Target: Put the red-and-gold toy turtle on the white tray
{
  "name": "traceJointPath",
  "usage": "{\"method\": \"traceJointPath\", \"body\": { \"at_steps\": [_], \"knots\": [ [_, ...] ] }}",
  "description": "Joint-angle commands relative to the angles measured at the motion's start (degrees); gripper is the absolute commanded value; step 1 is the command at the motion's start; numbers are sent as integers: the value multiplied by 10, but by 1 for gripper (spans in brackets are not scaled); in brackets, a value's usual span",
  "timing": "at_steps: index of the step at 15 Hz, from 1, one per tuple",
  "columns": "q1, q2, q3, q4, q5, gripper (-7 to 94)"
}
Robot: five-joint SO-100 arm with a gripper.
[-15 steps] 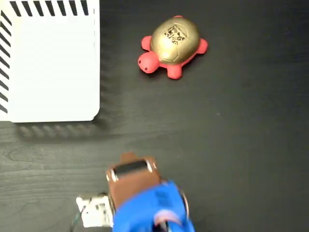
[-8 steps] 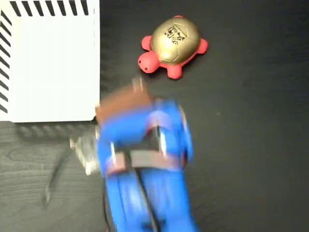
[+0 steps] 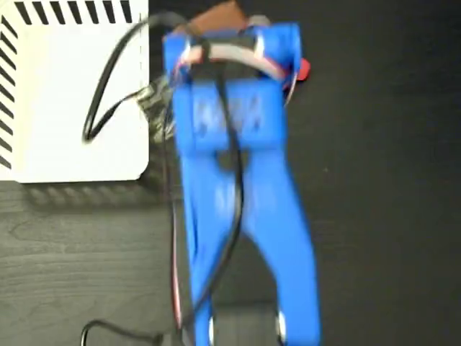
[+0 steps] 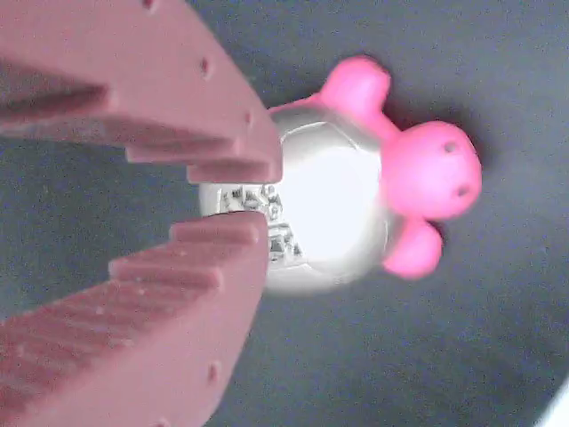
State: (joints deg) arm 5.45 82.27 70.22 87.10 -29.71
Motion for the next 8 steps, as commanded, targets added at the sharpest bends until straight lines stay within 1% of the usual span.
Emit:
{"method": "traceJointPath", "body": {
  "at_steps": [1, 4, 6, 8],
  "knots": [
    [38, -31, -102, 25, -47, 0],
    [45, -102, -160, 33, -80, 0],
    [46, -148, -201, 33, -82, 0],
    [47, -191, -261, 65, -89, 1]
  ]
}}
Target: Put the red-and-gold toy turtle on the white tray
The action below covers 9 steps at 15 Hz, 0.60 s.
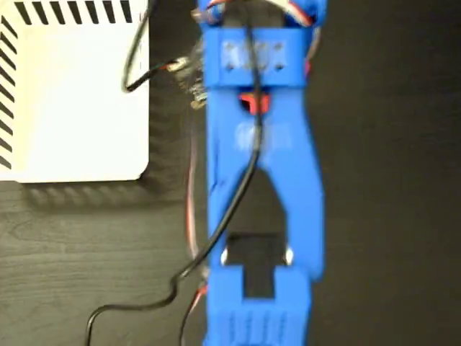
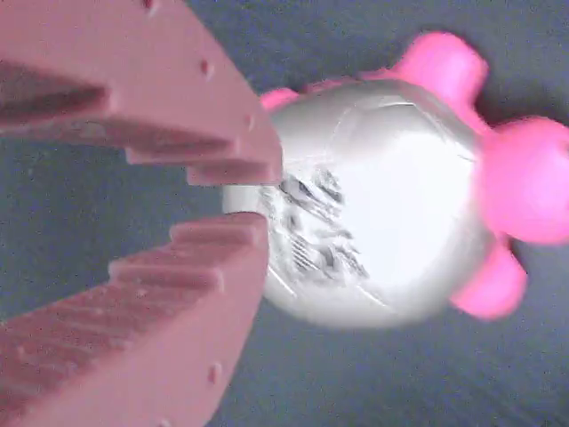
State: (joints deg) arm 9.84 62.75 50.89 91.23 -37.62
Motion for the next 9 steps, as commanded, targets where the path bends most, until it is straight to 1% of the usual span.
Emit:
{"method": "traceJointPath", "body": {
  "at_steps": [1, 3, 5, 6, 7, 9],
  "knots": [
    [2, -16, -93, 35, -10, 11],
    [2, -31, -95, 33, -10, 34],
    [6, -33, -96, 33, -13, 45],
    [14, -37, -96, 34, -22, 48],
    [22, -49, -107, 36, -32, 48],
    [33, -86, -146, 53, -53, 53]
  ]
}}
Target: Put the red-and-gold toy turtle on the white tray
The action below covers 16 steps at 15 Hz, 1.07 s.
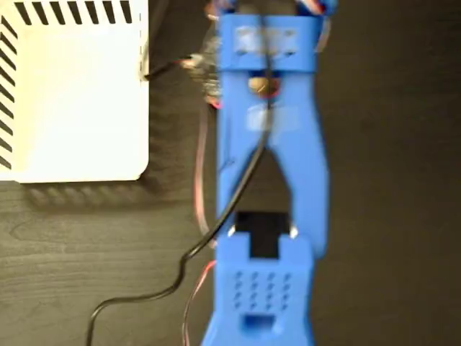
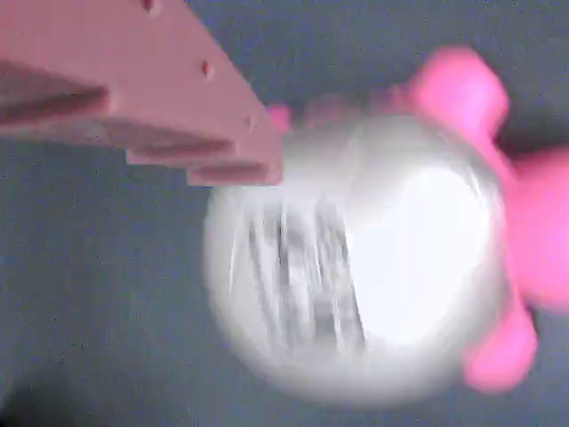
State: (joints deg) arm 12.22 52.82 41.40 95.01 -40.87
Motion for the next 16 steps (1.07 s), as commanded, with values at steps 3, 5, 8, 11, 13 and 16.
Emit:
{"method": "traceJointPath", "body": {
  "at_steps": [3, 5, 8, 11, 13, 16],
  "knots": [
    [24, -20, -74, 16, -29, 53],
    [28, -46, -83, 16, -29, 53],
    [32, -76, -85, 16, -42, 54],
    [33, -130, -125, 34, -49, 54],
    [34, -153, -155, 36, -48, 54],
    [34, -173, -185, 33, -51, 54]
  ]
}}
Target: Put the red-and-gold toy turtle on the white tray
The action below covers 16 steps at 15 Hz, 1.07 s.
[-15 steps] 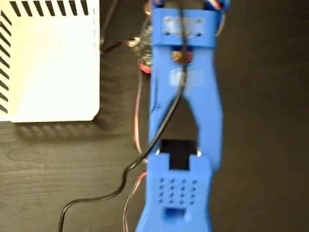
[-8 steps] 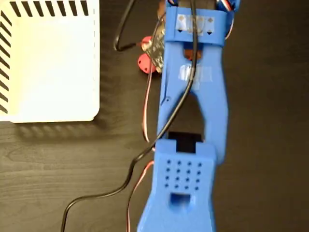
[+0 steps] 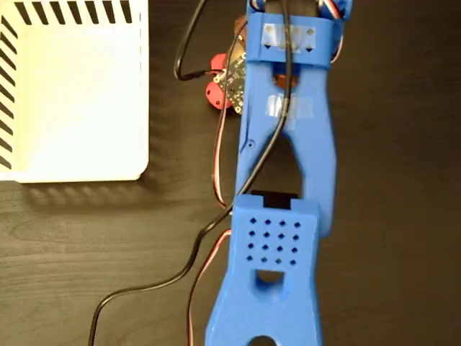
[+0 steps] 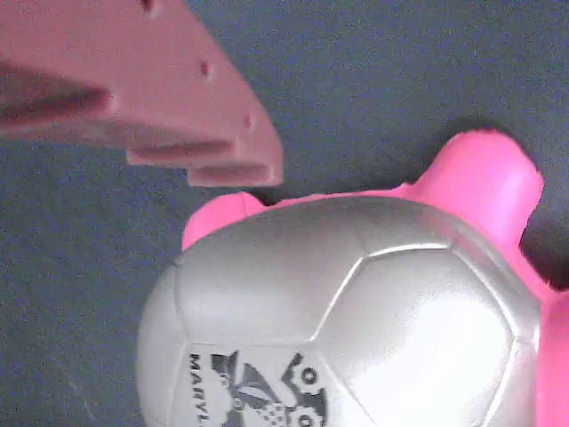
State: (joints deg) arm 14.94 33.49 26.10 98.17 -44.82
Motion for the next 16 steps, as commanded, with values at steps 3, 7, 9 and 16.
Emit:
{"method": "traceJointPath", "body": {
  "at_steps": [3, 7, 9, 16],
  "knots": [
    [0, 5, -37, 1, -12, 53],
    [-4, -11, -47, -6, -11, 36],
    [-4, -12, -47, -7, -11, 19],
    [-11, 41, -44, 4, 33, 0]
  ]
}}
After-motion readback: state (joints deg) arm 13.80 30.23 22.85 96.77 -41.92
